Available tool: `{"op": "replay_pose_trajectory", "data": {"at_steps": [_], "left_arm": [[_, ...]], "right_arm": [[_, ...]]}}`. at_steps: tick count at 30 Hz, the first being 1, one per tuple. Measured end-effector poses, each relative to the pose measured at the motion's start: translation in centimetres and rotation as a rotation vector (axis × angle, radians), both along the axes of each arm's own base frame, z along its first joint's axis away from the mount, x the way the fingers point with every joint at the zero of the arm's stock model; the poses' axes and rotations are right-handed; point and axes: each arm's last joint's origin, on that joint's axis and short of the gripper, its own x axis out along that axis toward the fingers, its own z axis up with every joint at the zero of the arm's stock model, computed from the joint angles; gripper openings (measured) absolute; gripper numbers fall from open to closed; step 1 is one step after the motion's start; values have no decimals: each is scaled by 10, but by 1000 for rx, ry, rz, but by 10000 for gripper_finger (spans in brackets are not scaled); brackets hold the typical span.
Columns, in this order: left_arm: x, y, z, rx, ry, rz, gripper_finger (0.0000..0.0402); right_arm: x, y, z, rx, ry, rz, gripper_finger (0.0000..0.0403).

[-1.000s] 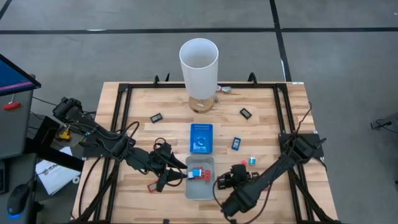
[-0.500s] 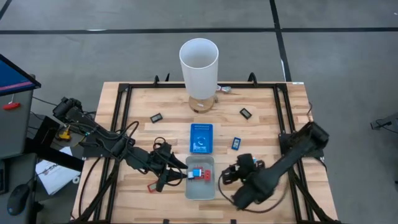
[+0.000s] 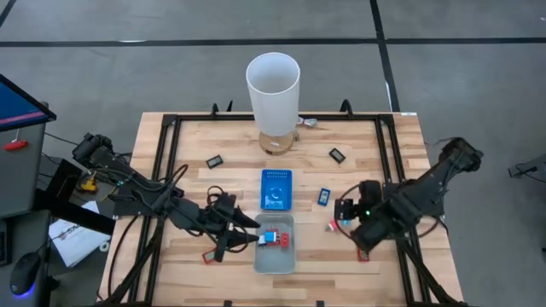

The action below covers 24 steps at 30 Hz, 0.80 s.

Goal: Pick & Place Office items
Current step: Put the pink charger adapter into the gray bin

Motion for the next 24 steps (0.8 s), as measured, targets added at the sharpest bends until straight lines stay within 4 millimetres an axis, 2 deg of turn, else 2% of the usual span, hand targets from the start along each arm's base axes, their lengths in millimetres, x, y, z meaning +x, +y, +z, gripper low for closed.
{"op": "replay_pose_trajectory", "data": {"at_steps": [5,11,17,24], "left_arm": [[0,1,3,43,-36,24,186],[0,1,3,72,-41,38,186],[0,1,3,74,-41,44,186],[0,2,4,74,-43,54,186]], "right_arm": [[2,-17,-37,100,44,-123,189],[7,-22,-82,216,79,-202,170],[25,-25,-107,300,-32,-242,143],[42,-30,-129,323,37,-297,138]]}}
